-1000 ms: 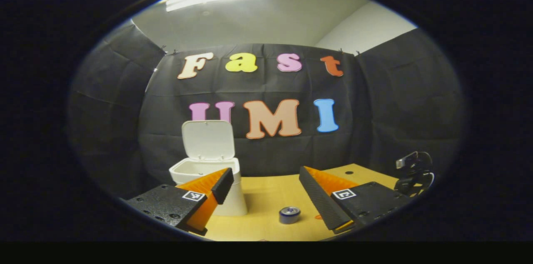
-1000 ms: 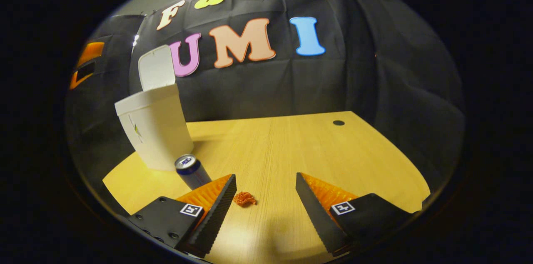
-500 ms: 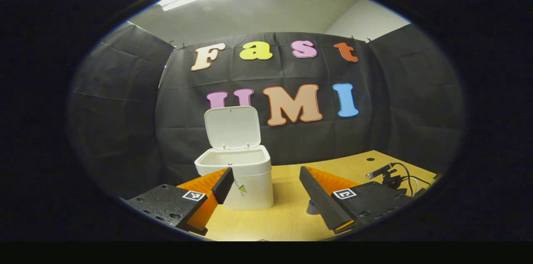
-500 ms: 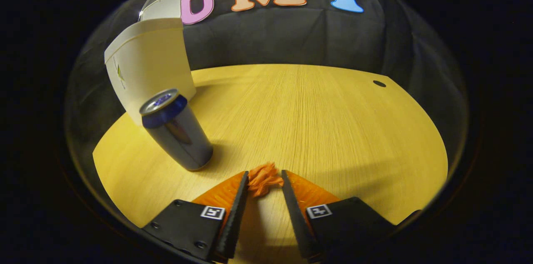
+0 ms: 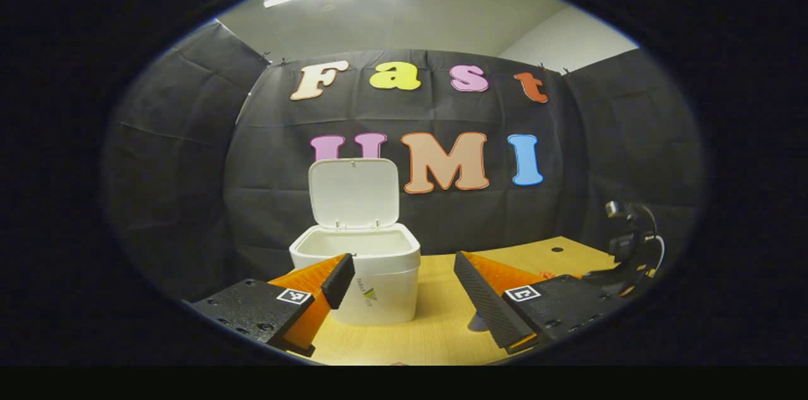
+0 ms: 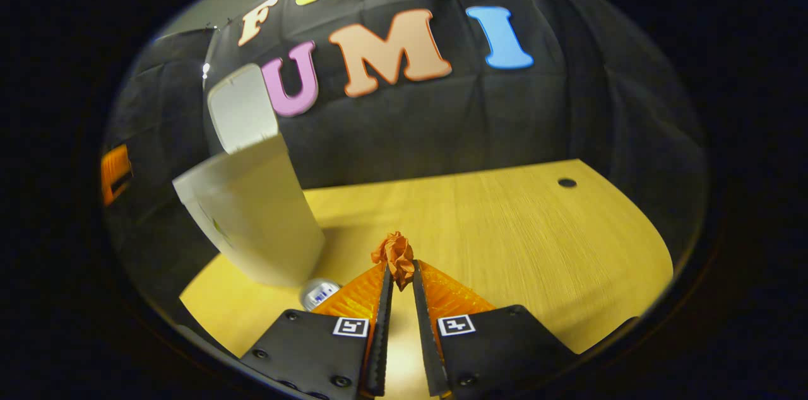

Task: Press the lid of the desktop garbage bin to open it, pick up the crumpled paper on the desktop and throw it into the bin, then pick up the pop can on the desktop and drop it into the bin, and finally close the garbage bin lid.

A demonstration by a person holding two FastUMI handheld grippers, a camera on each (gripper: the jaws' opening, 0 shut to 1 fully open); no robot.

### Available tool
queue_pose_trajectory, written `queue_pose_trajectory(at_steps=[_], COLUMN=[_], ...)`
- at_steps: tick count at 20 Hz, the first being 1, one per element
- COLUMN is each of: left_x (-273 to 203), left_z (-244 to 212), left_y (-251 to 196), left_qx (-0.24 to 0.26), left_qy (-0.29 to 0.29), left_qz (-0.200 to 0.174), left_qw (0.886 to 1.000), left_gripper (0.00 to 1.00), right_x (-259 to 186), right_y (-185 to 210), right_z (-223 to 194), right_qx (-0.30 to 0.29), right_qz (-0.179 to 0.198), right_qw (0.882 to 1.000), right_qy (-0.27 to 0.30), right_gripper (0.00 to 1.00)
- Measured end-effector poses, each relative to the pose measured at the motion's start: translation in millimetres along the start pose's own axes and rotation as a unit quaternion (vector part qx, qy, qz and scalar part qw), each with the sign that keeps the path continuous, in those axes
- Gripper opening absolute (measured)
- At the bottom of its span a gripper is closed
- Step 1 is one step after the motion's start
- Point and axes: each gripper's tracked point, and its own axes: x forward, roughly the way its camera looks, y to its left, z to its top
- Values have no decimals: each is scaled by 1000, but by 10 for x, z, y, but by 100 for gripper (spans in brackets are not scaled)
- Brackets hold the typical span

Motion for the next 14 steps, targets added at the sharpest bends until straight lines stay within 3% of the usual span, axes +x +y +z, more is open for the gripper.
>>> queue_pose_trajectory(at_steps=[1, 4, 8, 12, 14], left_x=[10, -6, -110, -229, -260], left_z=[-18, -120, -315, -453, -501], left_y=[74, 307, 607, 797, 864], left_qx=[-3, -10, -16, -21, -23], left_qy=[-2, 3, 24, 37, 44], left_qz=[0, 3, 15, 25, 29], left_qw=[1000, 1000, 999, 999, 998], left_gripper=[99, 95, 95, 92, 92], right_x=[21, 239, 703, 1164, 1165], right_y=[305, 1189, 2106, 2561, 2667], right_z=[284, 952, 1156, 933, 859], right_qx=[-8, -14, -42, -91, -115], right_qz=[26, 95, 149, 147, 139], right_qw=[999, 994, 986, 985, 983], right_qy=[-20, -61, -62, -26, -18], right_gripper=[25, 25, 25, 25, 27])
